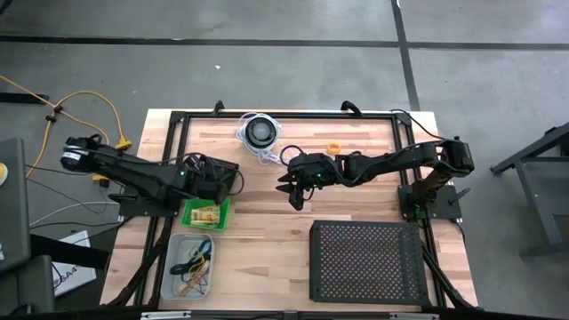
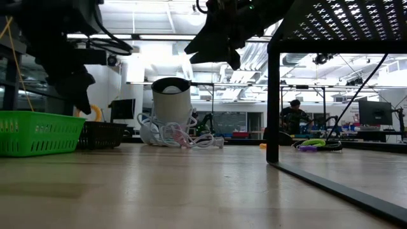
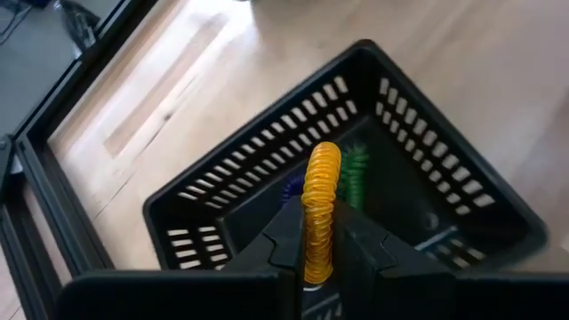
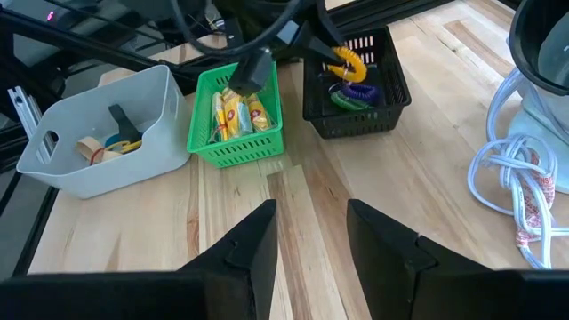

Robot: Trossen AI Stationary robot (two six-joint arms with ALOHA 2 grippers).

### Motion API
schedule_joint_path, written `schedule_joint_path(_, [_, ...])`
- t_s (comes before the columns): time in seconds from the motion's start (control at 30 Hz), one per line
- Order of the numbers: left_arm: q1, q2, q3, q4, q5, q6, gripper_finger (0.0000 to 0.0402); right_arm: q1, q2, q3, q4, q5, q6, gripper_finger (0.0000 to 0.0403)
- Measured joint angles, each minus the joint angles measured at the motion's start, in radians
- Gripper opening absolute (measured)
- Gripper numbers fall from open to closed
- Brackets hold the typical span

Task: Pick & Place Office Desk Supplies
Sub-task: Put the yellow coil keychain into the black bin, then put the green coil keychain into the black bin

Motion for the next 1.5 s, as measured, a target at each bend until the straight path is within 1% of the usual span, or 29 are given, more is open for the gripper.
schedule_joint_path(0.13, [0.026, 0.000, 0.000, 0.000, 0.002, 0.012, 0.0031, 0.000, 0.000, 0.000, 0.000, 0.000, 0.000, 0.0125])
schedule_joint_path(0.23, [0.037, 0.000, 0.000, 0.000, 0.023, 0.043, 0.0031, 0.000, 0.000, 0.000, 0.000, 0.000, 0.000, 0.0125])
schedule_joint_path(0.4, [0.049, 0.000, 0.000, 0.000, 0.038, 0.046, 0.0031, 0.000, 0.000, 0.000, 0.000, 0.000, 0.000, 0.0125])
schedule_joint_path(0.93, [0.081, 0.000, 0.000, 0.000, 0.037, 0.049, 0.0102, 0.000, 0.000, 0.000, 0.000, 0.000, 0.000, 0.0125])
schedule_joint_path(1.27, [0.081, 0.000, 0.000, 0.002, 0.034, 0.052, 0.0109, 0.000, 0.000, 0.000, 0.000, 0.000, 0.000, 0.0125])
schedule_joint_path(1.37, [0.081, 0.000, 0.000, 0.053, 0.029, 0.151, 0.0109, 0.000, 0.000, 0.000, 0.000, 0.000, 0.000, 0.0125])
schedule_joint_path(1.43, [0.081, 0.000, 0.000, 0.143, 0.028, 0.281, 0.0109, 0.000, 0.000, 0.000, 0.000, 0.001, 0.000, 0.0125])
schedule_joint_path(1.5, [0.075, 0.000, 0.000, 0.264, 0.043, 0.449, 0.0109, 0.000, 0.000, 0.000, 0.000, 0.002, 0.000, 0.0125])
